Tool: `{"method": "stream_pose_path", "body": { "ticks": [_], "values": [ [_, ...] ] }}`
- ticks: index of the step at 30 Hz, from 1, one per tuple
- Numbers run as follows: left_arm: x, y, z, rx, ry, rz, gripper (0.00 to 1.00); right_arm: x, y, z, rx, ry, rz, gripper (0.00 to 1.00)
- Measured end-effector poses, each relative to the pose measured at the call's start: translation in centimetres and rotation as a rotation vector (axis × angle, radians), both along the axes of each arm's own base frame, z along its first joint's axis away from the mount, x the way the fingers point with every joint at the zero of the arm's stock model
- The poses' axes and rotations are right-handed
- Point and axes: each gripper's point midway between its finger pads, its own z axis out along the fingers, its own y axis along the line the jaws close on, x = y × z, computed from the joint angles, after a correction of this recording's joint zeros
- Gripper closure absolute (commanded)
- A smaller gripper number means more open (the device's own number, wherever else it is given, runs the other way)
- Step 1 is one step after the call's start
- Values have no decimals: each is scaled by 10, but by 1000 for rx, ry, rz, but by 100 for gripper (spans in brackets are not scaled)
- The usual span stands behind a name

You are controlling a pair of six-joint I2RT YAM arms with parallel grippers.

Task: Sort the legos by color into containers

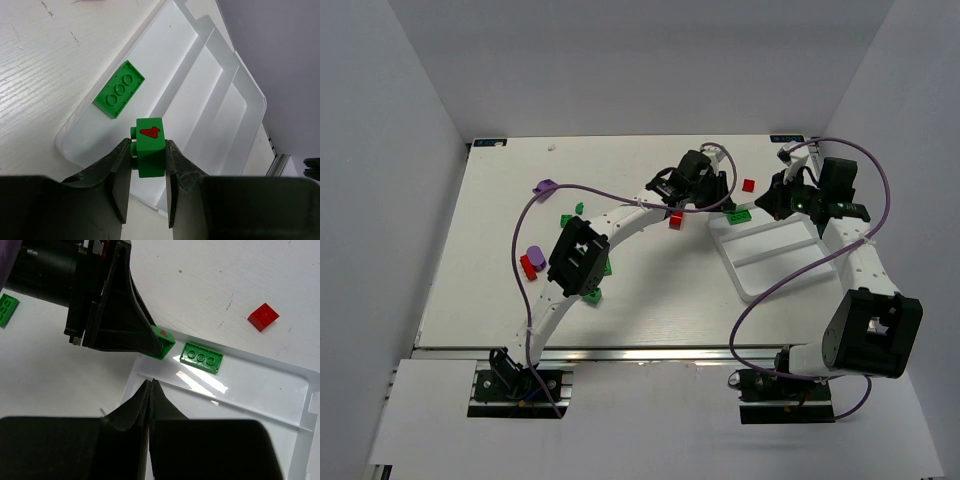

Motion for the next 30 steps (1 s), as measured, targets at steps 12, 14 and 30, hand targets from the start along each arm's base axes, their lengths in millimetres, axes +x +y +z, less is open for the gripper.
{"method": "stream_pose_path", "body": {
  "ticks": [12,14,30],
  "values": [
    [6,-1,-4,-10,3,25,45,3,-2,-10,3,27,-3,85],
    [6,0,-4,-6,1,30,45,3,-2,-12,3,32,-3,80],
    [0,197,44,180,-53,412,29,82,-11,-36,21,222,-222,45]
  ]
}}
